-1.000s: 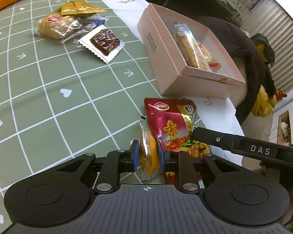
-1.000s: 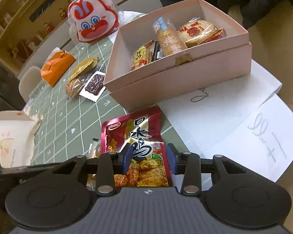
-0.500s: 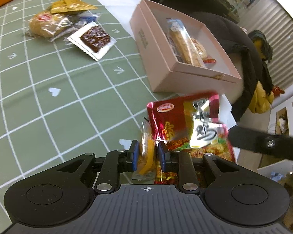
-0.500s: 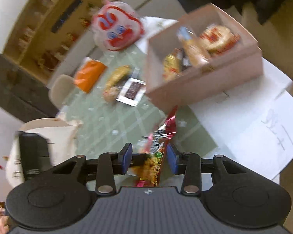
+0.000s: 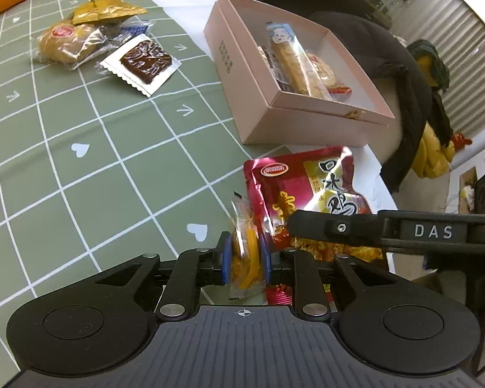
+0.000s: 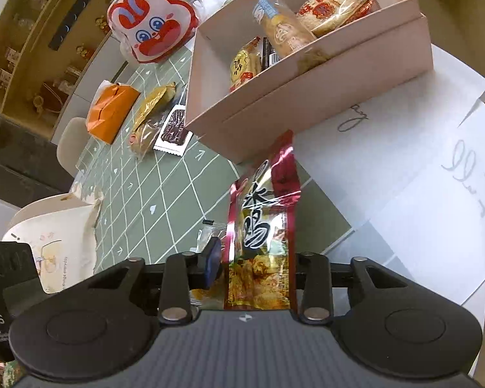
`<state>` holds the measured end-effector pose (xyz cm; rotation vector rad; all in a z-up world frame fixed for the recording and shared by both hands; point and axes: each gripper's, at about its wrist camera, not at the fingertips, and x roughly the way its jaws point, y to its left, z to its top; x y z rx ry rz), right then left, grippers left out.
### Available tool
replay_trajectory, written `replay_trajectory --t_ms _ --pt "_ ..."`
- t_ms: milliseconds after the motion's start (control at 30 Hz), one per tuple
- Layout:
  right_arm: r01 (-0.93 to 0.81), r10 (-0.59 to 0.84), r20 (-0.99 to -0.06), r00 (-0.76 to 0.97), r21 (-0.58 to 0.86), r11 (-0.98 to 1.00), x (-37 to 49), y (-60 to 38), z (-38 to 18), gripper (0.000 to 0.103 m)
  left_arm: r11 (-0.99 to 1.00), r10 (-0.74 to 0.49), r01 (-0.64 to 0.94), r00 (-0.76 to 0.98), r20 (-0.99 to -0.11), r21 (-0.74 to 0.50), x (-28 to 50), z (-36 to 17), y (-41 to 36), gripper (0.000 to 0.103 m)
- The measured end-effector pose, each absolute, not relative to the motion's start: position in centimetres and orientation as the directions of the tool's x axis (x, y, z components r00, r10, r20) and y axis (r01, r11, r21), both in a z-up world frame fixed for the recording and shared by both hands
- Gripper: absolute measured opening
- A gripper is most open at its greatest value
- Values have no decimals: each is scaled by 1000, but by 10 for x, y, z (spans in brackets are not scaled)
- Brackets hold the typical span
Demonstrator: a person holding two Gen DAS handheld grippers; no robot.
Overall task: Organize snacks
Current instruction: 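Grasp the red spicy-chicken bag with the right tool, then carry the orange packet and red bag over the pink box and release both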
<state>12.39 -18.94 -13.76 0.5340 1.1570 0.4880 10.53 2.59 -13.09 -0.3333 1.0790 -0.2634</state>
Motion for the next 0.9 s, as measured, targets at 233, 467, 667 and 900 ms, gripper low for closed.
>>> replay_trajectory --t_ms 233,467,667,900 --pt "-158 584 -726 363 570 806 116 -191 -121 17 916 -388 79 420 -820 -393 111 -131 21 23" --pt "-200 554 -724 412 521 830 100 -209 -102 16 880 -465 103 377 -801 -463 103 -135 12 23" --pt "-208 522 -720 458 484 850 88 -230 -88 15 897 -410 48 464 -785 -440 86 -132 10 22" --pt "-211 537 -667 517 509 835 84 -252 -59 13 877 -441 98 554 -706 -470 79 -95 9 22"
